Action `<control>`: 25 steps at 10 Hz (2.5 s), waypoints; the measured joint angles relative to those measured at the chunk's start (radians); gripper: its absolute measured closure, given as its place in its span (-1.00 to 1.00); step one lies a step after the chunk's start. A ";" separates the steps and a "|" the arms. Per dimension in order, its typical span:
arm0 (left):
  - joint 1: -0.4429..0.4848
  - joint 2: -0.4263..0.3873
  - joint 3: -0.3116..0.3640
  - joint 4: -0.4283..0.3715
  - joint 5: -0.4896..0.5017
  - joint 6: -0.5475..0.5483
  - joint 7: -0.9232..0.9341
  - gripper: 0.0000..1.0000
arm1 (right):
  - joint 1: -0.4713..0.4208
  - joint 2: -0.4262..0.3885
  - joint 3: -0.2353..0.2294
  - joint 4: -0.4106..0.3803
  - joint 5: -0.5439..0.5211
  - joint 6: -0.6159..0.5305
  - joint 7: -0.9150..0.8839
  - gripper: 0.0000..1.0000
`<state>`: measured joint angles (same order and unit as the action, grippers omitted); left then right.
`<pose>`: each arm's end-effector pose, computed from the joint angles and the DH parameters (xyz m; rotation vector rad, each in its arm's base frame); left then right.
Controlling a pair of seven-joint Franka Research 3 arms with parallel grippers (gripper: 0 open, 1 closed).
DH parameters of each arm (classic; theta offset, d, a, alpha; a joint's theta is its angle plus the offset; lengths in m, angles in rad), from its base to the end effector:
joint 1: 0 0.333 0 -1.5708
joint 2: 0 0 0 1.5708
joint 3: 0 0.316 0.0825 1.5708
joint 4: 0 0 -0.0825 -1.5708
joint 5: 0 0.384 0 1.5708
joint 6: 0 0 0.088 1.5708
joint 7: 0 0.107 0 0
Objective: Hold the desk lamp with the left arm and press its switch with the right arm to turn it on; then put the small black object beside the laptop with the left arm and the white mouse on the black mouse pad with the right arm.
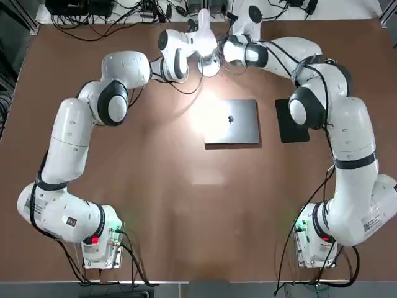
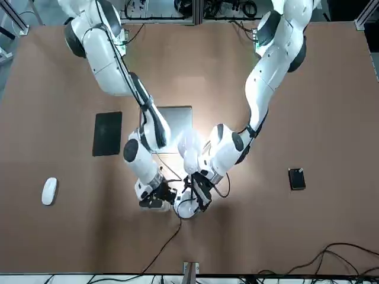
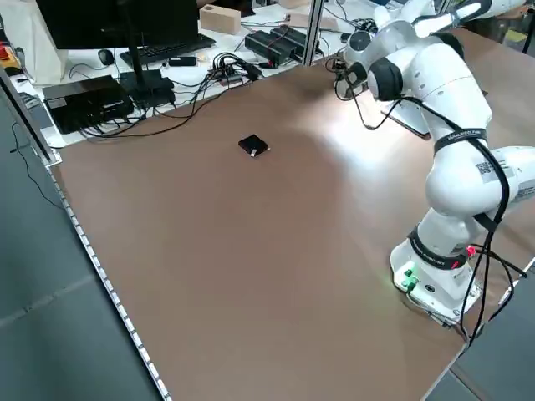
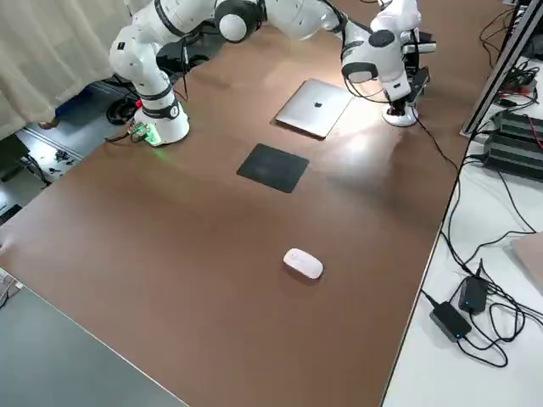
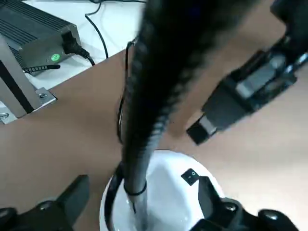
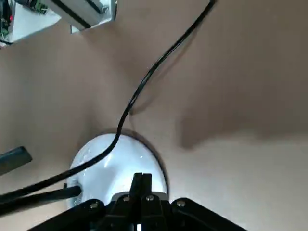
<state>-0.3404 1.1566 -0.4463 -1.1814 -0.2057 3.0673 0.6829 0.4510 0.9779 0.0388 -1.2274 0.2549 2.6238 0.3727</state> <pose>0.6668 -0.4411 0.1919 2.3123 -1.0433 1.0134 0.7042 0.3576 0.2175 -2.7550 0.1409 -0.4125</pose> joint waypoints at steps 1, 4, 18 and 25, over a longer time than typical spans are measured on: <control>0.006 -0.006 0.000 -0.015 0.000 0.000 0.001 -1.00 | -0.023 -0.018 -0.004 0.004 -0.040 -0.056 -0.014 0.84; 0.093 -0.123 -0.003 -0.234 0.000 0.000 0.010 -1.00 | -0.090 -0.091 -0.019 0.006 -0.120 -0.257 -0.037 0.17; 0.621 -0.725 0.014 -0.556 0.189 -0.913 -0.573 -0.97 | -0.441 -0.366 -0.422 -0.517 -0.121 -0.174 -0.741 -1.00; 0.712 -0.612 0.096 -0.578 0.281 -0.791 -0.613 -1.00 | -0.650 -0.304 -0.181 -0.480 -0.119 -0.145 -0.833 -1.00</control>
<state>0.3718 0.5448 -0.3502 -1.7594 0.0749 2.2767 0.0695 -0.1995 0.6742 -0.1421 -1.7075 0.1355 2.4785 -0.4607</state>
